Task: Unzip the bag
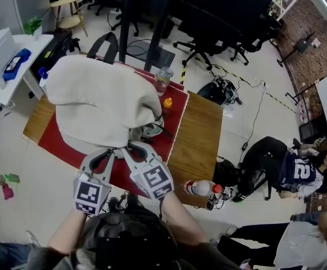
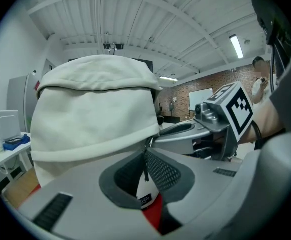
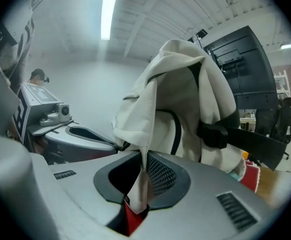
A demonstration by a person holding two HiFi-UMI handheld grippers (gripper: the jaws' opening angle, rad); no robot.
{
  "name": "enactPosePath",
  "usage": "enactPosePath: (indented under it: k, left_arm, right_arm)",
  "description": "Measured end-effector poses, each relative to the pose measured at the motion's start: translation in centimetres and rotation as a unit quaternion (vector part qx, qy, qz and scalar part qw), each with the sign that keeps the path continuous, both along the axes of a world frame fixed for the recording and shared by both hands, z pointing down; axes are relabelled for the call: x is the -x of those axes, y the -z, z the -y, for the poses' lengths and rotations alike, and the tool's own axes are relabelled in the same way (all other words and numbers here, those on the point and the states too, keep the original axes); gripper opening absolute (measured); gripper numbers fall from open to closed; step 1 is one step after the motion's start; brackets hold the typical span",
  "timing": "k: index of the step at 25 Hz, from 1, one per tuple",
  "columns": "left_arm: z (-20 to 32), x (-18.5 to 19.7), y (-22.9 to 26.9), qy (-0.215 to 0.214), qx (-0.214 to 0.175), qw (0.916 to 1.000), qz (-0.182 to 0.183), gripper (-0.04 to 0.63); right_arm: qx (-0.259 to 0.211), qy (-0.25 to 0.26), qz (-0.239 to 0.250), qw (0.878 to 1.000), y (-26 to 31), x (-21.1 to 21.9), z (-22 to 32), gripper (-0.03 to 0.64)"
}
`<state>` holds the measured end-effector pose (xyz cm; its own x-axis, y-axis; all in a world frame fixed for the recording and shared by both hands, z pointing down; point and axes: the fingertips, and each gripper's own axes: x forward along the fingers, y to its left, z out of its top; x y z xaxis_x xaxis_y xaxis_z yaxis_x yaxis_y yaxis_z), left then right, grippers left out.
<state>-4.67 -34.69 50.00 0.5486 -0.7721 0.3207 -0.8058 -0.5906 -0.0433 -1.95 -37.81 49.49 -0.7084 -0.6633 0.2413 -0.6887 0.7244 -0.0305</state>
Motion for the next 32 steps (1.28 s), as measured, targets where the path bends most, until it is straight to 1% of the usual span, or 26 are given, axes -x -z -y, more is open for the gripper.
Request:
enactPosePath:
  k: [1,3,6,9,12,15,17,19,22,24,27,32]
  left_arm:
    - [0.2,0.2,0.0,0.006,-0.001,1.0000,-0.001,0.048]
    - [0.6,0.7,0.1,0.014,-0.001,0.9999,-0.006,0.047]
    - [0.8,0.7,0.3,0.009,-0.006,0.9999,-0.007,0.046]
    - [1.0,0.8,0.3,0.004,-0.011,0.9999,-0.008,0.046]
    - [1.4,2.0,0.2,0.020,-0.010,0.9996,-0.015,0.046]
    - [2.0,5.0,-0.2,0.049,-0.007,0.9987,-0.011,0.046]
    - [2.3,7.8,-0.7,0.078,-0.003,0.9970,-0.005,0.046]
    - [2.7,11.4,-1.1,0.115,0.000,0.9934,0.003,0.046]
    - [3.3,17.0,-1.6,0.168,0.001,0.9855,0.023,0.046]
    - [3.6,19.9,-2.1,0.184,0.009,0.9822,0.036,0.048]
    - [3.6,21.8,-2.9,0.188,0.034,0.9810,0.035,0.048]
    - [3.7,22.0,-2.4,0.204,0.022,0.9786,0.009,0.049]
  right_arm:
    - [-0.005,0.007,0.000,1.000,0.1,0.1,-0.2,0.044]
    - [-0.011,0.016,0.004,1.000,0.3,0.3,-0.6,0.035]
    - [-0.015,0.020,0.008,1.000,0.4,0.2,-1.0,0.034]
    - [-0.019,0.016,0.006,1.000,0.4,-0.1,-0.9,0.034]
    - [-0.023,0.007,0.006,1.000,0.3,-0.5,-0.3,0.034]
    - [-0.022,0.001,0.011,1.000,0.2,-0.8,0.0,0.034]
    - [-0.023,-0.001,0.012,1.000,0.3,-0.9,0.0,0.035]
    - [-0.024,-0.005,0.014,1.000,0.4,-1.1,0.1,0.034]
    - [-0.025,-0.012,0.014,1.000,0.0,-1.7,0.3,0.034]
    - [-0.024,-0.011,0.012,1.000,-0.2,-1.8,0.3,0.035]
    - [-0.024,-0.004,0.008,1.000,-0.2,-1.1,0.3,0.034]
    - [-0.018,-0.013,0.017,1.000,-0.2,-1.1,0.1,0.035]
